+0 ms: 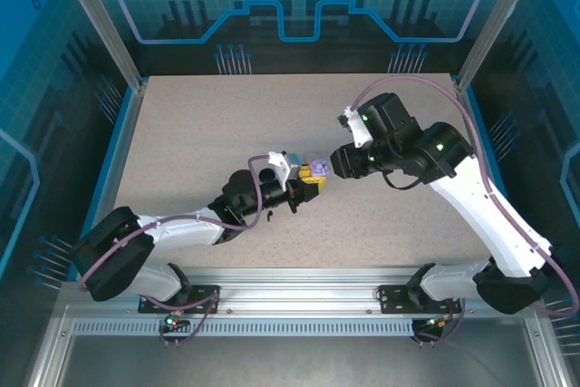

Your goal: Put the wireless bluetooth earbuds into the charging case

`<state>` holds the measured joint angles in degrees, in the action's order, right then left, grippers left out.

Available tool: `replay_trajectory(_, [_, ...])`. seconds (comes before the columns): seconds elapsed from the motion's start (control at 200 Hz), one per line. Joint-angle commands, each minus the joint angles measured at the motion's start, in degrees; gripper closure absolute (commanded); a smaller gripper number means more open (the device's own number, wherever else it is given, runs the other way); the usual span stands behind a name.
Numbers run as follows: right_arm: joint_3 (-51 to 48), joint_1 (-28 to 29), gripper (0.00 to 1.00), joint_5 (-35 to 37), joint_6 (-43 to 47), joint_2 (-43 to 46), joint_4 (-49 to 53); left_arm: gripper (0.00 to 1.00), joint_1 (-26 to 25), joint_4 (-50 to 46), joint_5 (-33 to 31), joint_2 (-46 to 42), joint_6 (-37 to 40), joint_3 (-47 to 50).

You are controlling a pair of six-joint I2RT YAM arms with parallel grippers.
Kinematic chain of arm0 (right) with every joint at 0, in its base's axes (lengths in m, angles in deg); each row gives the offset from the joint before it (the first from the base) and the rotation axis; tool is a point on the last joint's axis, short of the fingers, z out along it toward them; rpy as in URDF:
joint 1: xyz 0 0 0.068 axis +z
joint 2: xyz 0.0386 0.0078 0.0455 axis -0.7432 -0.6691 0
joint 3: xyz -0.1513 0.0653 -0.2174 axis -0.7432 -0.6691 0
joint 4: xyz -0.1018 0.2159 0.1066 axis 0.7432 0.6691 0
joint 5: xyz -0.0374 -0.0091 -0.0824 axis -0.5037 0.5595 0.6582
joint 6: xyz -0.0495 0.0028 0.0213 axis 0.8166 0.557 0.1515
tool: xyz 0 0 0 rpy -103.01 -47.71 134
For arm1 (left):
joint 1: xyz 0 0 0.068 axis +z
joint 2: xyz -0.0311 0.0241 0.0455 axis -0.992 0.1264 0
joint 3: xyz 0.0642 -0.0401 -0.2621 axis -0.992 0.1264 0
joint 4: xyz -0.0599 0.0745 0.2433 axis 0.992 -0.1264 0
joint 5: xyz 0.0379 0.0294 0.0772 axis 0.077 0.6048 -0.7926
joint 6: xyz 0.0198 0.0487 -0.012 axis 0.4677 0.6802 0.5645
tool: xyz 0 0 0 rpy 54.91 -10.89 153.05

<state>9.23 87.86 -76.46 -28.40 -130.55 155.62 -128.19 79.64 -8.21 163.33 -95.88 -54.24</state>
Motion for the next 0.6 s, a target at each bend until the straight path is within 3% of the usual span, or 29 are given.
replay_trajectory(0.0, [2.4, 1.5, 0.63, -0.8, -1.1, -2.1, 4.6, 0.97, -0.2, 3.2, 0.2, 0.7, 1.5, -1.2])
replay_trajectory(0.595, [2.5, 5.0, 0.7, -1.9, -5.8, -6.5, 1.7, 0.97, -0.2, 3.2, 0.0, 1.0, 1.5, -1.3])
